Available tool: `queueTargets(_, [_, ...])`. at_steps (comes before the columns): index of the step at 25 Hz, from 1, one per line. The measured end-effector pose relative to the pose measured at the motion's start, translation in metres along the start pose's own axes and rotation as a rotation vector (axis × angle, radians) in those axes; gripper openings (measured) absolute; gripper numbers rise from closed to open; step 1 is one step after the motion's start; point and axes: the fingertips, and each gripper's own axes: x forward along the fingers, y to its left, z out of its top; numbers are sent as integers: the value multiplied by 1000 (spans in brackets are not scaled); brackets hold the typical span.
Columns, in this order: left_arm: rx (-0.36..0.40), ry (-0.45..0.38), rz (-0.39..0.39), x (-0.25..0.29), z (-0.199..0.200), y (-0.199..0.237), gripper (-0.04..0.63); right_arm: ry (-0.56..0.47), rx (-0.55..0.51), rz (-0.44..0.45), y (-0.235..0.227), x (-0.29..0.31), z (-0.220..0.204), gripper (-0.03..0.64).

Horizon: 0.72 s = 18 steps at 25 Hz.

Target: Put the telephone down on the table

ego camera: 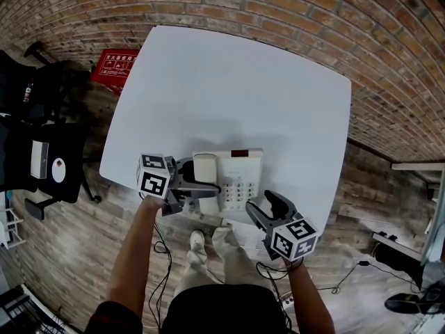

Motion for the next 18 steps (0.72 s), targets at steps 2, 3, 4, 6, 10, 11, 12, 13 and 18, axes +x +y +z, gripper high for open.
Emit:
queueTargets(2, [-9, 6, 1, 0, 0, 2, 442, -26, -48, -6, 1, -1, 16, 285])
queueTargets(3, [-16, 9, 3, 0, 0, 4, 442, -36, -71, -7, 2, -2, 24, 284])
queueTargets(4, [-21, 11, 3, 1, 0, 5, 442, -45, -94, -9, 3, -2, 31, 284])
queueTargets(6, [-28, 18, 2, 1, 0, 6, 442, -59, -150, -24, 5, -3, 44, 282])
queueTargets(10, [-32, 39, -5, 3, 0, 8, 442, -79, -283, -125, 2, -2, 63, 95])
queueTargets(11, [-36, 43, -5, 4, 0, 8, 442, -79, -307, -141, 1, 0, 66, 73])
queueTargets(12, [-42, 47, -5, 4, 1, 8, 442, -77, -324, -150, 1, 1, 68, 66])
queueTargets(13, [-47, 49, -5, 5, 1, 9, 442, -76, -335, -158, 1, 3, 69, 61])
queueTargets(18, [-71, 58, -11, 4, 2, 14, 442, -79, -356, -195, -3, 8, 71, 31])
